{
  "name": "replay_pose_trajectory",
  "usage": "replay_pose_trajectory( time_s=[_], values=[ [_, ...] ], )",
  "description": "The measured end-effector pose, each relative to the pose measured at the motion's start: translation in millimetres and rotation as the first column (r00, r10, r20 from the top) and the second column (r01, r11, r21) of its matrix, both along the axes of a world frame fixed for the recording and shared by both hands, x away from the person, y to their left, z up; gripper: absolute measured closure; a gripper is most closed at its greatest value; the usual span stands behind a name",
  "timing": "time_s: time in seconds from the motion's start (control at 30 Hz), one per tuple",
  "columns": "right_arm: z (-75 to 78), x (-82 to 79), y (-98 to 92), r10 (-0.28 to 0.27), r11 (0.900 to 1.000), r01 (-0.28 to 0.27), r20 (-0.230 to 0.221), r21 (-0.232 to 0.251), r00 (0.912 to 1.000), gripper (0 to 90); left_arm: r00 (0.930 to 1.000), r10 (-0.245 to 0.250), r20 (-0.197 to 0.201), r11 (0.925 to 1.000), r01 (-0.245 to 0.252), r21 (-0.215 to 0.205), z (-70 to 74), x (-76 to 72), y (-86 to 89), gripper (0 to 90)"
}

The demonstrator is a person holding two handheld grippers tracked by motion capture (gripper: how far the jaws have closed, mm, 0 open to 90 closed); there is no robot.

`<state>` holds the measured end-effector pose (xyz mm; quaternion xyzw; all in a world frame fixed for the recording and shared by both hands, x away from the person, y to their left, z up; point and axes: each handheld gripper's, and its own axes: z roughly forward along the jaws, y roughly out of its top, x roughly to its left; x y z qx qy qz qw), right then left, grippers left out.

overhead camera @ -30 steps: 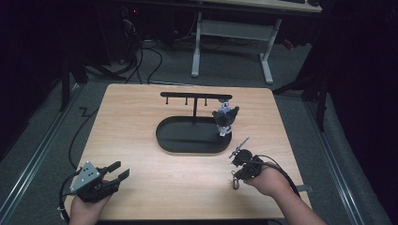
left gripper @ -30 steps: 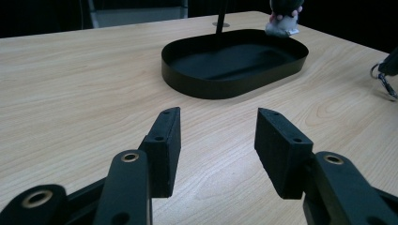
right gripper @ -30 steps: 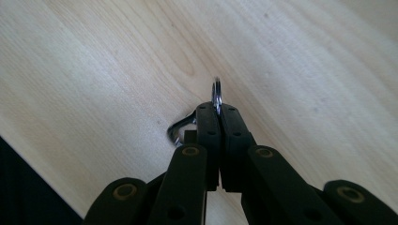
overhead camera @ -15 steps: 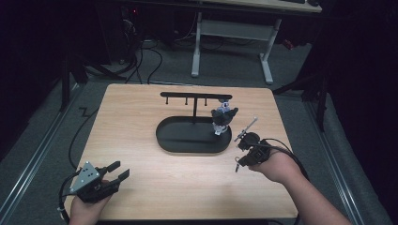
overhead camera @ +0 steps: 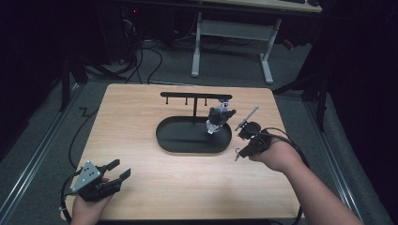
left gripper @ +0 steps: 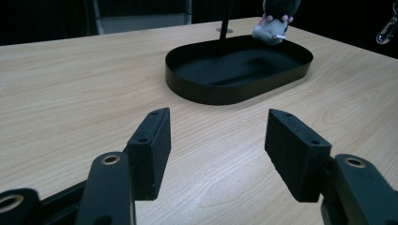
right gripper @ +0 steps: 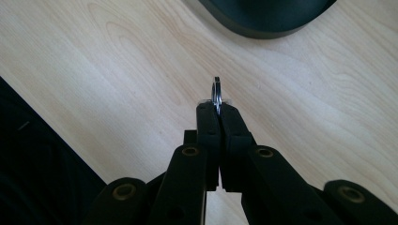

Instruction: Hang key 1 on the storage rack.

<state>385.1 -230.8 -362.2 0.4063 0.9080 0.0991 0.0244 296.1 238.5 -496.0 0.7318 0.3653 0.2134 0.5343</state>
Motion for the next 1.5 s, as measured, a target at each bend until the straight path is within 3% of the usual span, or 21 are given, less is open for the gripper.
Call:
replay_pose_trajectory(
  time_s=[0.17, 0.2, 0.27, 0.53, 0.63, 0.83, 1.17, 1.5],
  values=[
    [12.8, 12.6, 4.4, 0.020, 1.000, -0.020, 0.008, -0.021, 0.9998, 89.1, 0.9999, -0.014, 0.009, 0.9998, 0.014, 0.010, -1.8, 0.7, -1.5, 37.6],
    [15.9, 14.2, 6.7, -0.001, 1.000, 0.001, -0.002, -0.024, 1.0000, 89.1, 0.9998, -0.014, 0.016, 0.9998, 0.013, 0.016, -1.5, 0.7, -1.7, 37.0],
    [19.6, 21.7, 8.6, 0.032, 0.999, -0.031, 0.019, -0.023, 0.9993, 89.1, 0.9997, -0.014, 0.020, 0.9997, 0.014, 0.020, -1.0, 0.2, -1.3, 35.1],
    [37.5, 47.5, 28.2, 0.055, 0.998, -0.055, 0.048, -0.018, 0.9973, 89.1, 0.9997, -0.013, 0.022, 0.9997, 0.012, 0.023, -2.8, -3.9, 1.8, 32.3],
    [43.4, 57.0, 37.4, 0.045, 0.999, -0.044, 0.052, -0.020, 0.9976, 89.1, 0.9997, -0.006, 0.024, 0.9999, 0.005, 0.016, -2.5, -7.5, 5.1, 32.2],
    [53.7, 80.4, 49.5, 0.075, 0.997, -0.073, 0.072, -0.030, 0.9946, 89.1, 0.9994, 0.027, 0.021, 0.9995, -0.028, 0.012, -3.0, -16.9, 17.4, 32.2],
    [50.7, 111.7, 69.3, 0.073, 0.997, -0.070, 0.069, -0.034, 0.9950, 89.1, 0.9981, 0.059, 0.018, 0.9982, -0.059, 0.008, -3.3, -24.6, 25.1, 32.3],
    [47.6, 136.7, 92.7, 0.114, 0.993, -0.113, 0.052, -0.025, 0.9921, 89.1, 0.9970, 0.077, 0.001, 0.9970, -0.077, 0.004, -7.9, -31.2, 32.8, 32.4]
  ],
)
